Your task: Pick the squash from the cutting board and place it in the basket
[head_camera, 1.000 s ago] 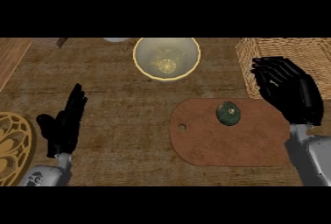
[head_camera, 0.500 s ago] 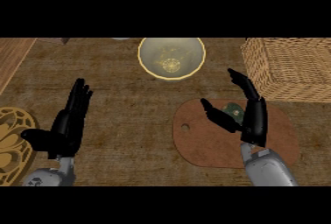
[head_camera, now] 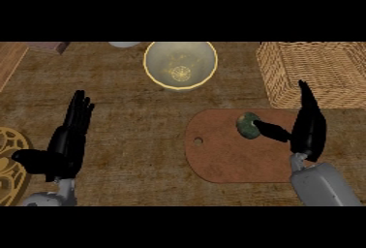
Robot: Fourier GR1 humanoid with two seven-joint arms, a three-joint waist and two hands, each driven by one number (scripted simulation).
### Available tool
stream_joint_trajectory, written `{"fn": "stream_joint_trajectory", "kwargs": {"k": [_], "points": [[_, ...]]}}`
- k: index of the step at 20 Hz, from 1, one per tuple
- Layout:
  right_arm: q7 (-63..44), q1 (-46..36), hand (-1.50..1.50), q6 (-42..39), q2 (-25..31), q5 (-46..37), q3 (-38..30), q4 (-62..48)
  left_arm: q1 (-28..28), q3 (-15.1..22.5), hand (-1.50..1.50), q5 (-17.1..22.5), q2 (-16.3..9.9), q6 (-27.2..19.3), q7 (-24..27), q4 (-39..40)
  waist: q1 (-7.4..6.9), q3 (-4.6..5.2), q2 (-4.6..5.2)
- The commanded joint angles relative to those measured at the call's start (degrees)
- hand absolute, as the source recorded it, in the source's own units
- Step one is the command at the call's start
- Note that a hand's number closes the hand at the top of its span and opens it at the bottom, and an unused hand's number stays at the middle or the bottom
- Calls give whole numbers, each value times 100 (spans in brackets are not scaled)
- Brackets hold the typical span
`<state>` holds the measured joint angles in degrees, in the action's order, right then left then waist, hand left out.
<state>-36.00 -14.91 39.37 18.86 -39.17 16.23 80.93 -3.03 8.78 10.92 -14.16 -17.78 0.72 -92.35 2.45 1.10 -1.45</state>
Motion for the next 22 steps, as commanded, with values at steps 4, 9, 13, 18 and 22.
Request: {"fn": "stream_joint_trajectory", "kwargs": {"k": [4, 9, 13, 18, 22], "points": [[-2196, -378, -150, -2272, 332, -518, 482, 611, 123, 4, 0, 43, -25, 96, 48, -48, -34, -13, -44], [-3860, -1502, -150, -3884, 15, -184, 568, 1545, 181, 49, 0, 4, 6, 124, 126, 11, -172, -50, 11], [-4871, -1932, -150, -4718, -117, -68, 409, 2114, 260, 115, 0, -2, 93, 106, 173, -194, -166, -71, 22], [-4915, -1771, -150, -5122, -240, -325, 228, 1745, 252, 42, 0, 38, 18, 130, 36, -362, -190, -87, 66], [-4919, -1459, -150, -5243, -376, -467, 144, 1792, 210, -19, 0, 70, 43, 154, 35, -238, -146, -94, 87]]}}
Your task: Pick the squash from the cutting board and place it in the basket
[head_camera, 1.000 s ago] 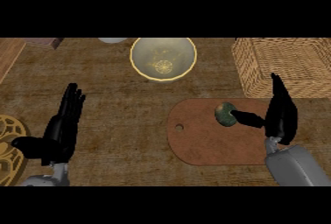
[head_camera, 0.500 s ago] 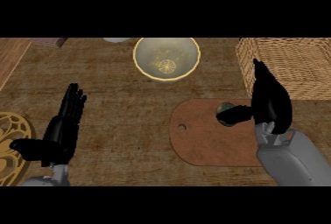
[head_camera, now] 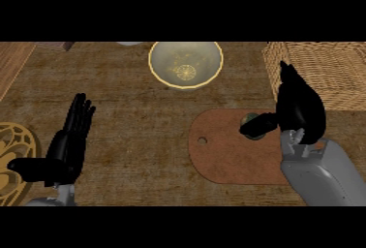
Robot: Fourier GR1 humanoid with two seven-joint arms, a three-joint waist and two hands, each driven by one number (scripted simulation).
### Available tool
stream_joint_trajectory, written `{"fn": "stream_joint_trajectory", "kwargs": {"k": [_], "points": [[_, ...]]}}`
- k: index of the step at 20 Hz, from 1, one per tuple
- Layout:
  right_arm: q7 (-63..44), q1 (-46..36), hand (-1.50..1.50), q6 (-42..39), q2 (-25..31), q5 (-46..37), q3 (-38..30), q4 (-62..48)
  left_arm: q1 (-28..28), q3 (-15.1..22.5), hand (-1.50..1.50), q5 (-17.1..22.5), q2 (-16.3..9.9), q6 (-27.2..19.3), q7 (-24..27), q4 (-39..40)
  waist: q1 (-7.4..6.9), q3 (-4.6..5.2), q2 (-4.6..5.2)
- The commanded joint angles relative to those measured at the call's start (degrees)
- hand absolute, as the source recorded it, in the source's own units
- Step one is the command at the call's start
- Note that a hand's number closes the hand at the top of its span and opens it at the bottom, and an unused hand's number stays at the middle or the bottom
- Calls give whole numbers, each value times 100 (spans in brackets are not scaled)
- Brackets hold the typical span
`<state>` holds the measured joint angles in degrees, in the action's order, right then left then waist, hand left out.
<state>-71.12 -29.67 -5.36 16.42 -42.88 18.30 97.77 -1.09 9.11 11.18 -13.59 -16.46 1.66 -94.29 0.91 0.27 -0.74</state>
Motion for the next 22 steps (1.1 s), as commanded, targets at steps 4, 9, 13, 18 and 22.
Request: {"fn": "stream_joint_trajectory", "kwargs": {"k": [4, 9, 13, 18, 22], "points": [[-1410, 375, -150, -669, -499, -548, 147, 383, -50, -162, 0, 70, -54, 193, 145, 190, -5, -14, 42], [-1347, 537, -150, -820, -753, -738, -16, 679, -176, 92, 0, -211, 218, -46, 62, 156, -15, -20, 50], [-854, 858, -150, -470, -1004, -1178, -4, 371, 324, -16, 0, 5, 1, 236, -45, -406, -115, -25, 55], [-708, 815, -150, -781, -1260, -1511, -242, 351, 153, 108, 0, -290, 197, 10, -70, -325, -101, -25, 58], [-416, 1039, -150, -842, -1334, -1826, -367, 250, 128, -105, 0, -108, 89, 167, -226, -404, -96, -25, 59]]}}
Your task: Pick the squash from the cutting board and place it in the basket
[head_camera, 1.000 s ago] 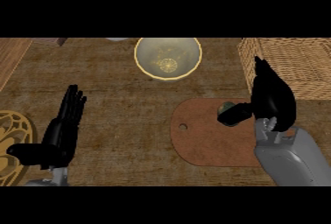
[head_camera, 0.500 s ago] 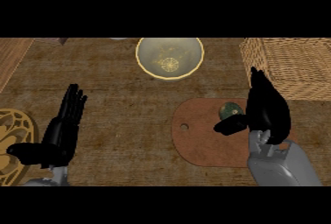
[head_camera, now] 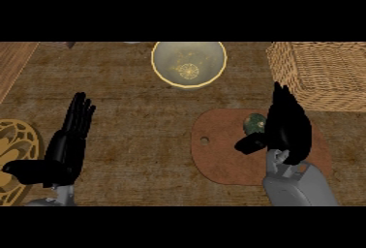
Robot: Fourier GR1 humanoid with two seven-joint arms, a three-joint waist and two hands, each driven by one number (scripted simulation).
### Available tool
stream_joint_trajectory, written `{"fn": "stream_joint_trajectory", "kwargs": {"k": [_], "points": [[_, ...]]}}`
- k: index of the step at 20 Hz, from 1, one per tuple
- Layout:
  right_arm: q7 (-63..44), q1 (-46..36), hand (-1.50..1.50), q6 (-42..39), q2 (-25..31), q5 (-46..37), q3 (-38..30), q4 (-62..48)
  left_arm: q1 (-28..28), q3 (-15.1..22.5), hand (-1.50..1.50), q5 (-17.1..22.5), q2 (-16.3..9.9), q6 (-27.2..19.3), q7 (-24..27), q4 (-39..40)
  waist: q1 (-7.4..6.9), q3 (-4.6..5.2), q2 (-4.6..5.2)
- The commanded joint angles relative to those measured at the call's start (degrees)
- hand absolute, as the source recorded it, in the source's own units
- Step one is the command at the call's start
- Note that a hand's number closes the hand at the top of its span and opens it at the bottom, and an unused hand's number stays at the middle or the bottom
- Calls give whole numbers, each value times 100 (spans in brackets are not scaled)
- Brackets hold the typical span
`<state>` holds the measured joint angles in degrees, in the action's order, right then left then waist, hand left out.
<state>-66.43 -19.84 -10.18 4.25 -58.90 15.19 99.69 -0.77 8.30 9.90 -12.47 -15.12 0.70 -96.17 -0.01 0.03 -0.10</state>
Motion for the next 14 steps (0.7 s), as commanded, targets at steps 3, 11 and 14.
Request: {"fn": "stream_joint_trajectory", "kwargs": {"k": [3, 11, 14], "points": [[-579, -166, -150, -309, -258, -242, -445, -319, -49, -34, 0, 41, 81, 62, -197, -54, -11, -2, 9], [-480, -43, -150, 75, -420, -485, -391, -694, 396, 191, 0, -311, 253, 50, 34, -258, -44, -3, 5], [-743, -404, -150, 368, -422, -281, -248, -1271, 74, 21, 0, -303, 274, 46, 18, 6, -66, -3, 17]]}}
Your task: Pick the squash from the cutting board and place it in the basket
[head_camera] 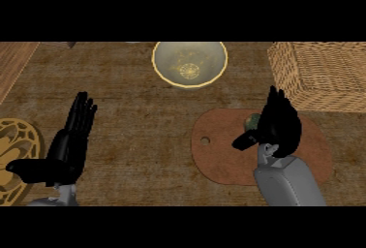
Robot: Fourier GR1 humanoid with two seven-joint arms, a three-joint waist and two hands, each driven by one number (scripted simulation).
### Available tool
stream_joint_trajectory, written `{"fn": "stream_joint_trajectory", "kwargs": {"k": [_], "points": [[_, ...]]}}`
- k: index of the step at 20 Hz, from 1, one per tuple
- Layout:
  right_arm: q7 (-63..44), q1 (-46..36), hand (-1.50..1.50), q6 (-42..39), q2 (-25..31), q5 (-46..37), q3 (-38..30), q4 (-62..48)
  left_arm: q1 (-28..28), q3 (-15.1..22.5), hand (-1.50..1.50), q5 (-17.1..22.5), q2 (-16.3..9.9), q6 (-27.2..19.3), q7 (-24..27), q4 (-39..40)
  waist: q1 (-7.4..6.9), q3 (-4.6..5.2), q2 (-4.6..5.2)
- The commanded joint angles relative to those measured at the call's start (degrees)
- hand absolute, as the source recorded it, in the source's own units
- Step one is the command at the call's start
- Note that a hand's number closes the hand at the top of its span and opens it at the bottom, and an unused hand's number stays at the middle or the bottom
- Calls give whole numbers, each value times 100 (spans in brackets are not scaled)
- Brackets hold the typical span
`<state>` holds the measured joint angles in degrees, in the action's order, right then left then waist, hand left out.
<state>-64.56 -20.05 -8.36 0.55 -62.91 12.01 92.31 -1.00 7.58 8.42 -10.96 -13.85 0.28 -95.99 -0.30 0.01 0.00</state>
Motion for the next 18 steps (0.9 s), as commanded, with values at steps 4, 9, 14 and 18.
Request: {"fn": "stream_joint_trajectory", "kwargs": {"k": [4, 9, 14, 18], "points": [[-512, 245, -150, -44, -53, 101, -126, -22, -130, -37, 0, -147, 135, -1, -61, 62, 28, 0, -4], [103, -200, -150, 117, -12, 244, -808, -765, -20, -15, 0, -229, 273, 28, -15, 57, 10, -1, 4], [98, 142, -150, 552, -53, 166, -351, -937, 40, -86, 0, -288, 388, 192, 210, 305, 15, 0, 3], [150, 194, -150, 669, -53, 152, -391, -1003, 365, 29, 0, -503, 364, 23, -327, -665, -2, -2, -4]]}}
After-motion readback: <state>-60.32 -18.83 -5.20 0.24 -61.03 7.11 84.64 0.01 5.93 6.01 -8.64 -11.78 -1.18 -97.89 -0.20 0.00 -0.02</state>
